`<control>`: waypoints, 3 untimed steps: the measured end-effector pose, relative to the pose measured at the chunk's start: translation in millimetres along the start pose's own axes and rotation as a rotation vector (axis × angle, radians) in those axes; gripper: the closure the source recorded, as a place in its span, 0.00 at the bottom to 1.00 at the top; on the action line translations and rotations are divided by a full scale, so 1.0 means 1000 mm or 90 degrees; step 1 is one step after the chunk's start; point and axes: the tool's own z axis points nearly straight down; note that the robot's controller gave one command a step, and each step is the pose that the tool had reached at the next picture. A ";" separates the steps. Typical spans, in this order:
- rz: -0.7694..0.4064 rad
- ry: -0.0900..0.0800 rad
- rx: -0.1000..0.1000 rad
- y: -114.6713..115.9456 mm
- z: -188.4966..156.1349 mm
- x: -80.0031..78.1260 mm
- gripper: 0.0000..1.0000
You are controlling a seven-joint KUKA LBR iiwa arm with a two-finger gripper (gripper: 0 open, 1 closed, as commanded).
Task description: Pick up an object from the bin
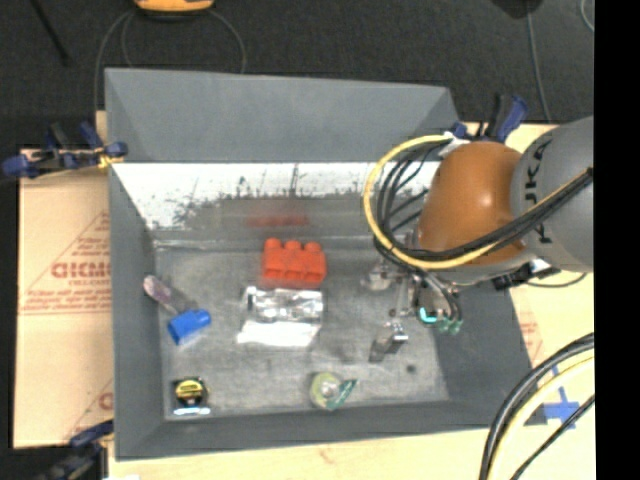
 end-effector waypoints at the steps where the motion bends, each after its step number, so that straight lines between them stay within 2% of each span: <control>1: -0.078 -0.007 0.000 0.038 -0.050 0.004 0.00; 2: -0.109 -0.004 0.000 0.069 0.053 -0.053 0.00; 3: -0.093 -0.007 -0.002 0.085 0.064 -0.048 0.00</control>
Offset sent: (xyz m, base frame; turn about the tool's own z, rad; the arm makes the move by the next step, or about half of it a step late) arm -0.0053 0.0385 0.0477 -0.1245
